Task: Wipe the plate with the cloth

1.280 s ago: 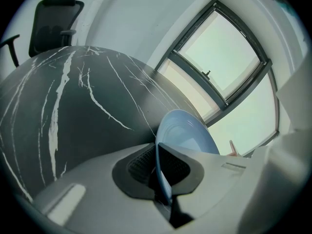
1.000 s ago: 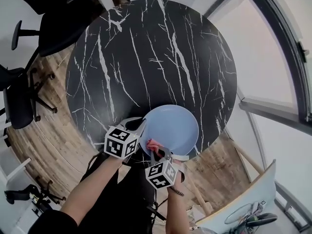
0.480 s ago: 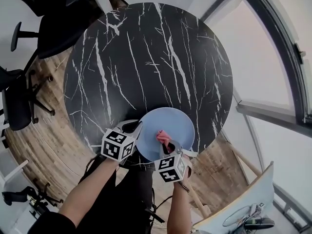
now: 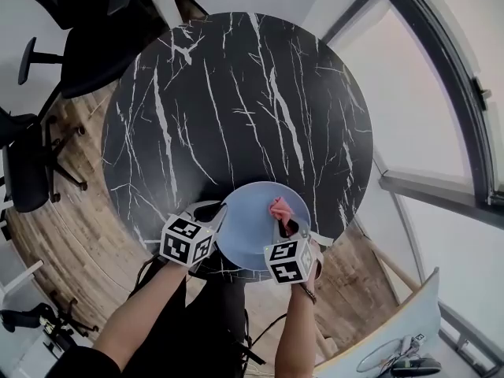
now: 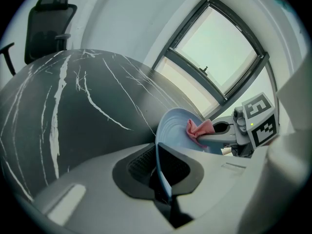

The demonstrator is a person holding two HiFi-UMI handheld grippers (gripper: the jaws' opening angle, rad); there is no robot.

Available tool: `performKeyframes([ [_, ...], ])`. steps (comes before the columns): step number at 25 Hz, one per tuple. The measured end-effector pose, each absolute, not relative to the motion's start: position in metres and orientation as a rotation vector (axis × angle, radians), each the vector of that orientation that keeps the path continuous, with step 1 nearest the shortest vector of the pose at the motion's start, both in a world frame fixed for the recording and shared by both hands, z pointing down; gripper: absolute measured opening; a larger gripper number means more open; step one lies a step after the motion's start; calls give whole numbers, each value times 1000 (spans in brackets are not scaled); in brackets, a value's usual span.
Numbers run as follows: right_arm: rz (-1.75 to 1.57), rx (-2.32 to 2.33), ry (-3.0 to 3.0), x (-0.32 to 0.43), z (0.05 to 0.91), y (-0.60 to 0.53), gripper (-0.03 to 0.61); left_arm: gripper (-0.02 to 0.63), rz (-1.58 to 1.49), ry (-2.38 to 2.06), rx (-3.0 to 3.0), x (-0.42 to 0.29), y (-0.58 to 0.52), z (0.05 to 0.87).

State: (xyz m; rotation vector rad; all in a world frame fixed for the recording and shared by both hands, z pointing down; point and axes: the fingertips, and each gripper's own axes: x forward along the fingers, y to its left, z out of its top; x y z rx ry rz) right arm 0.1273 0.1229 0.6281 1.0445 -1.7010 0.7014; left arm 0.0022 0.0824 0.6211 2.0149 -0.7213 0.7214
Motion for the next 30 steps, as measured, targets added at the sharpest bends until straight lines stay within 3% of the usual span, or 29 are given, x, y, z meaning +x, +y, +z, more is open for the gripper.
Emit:
performKeyframes([
  [14,546,1067,-1519,160,631,134,12,15,716,-736,1988,2,82,622],
  [30,745,966,-1601,97,633,214,12,17,721,-747,1978,1,80,622],
])
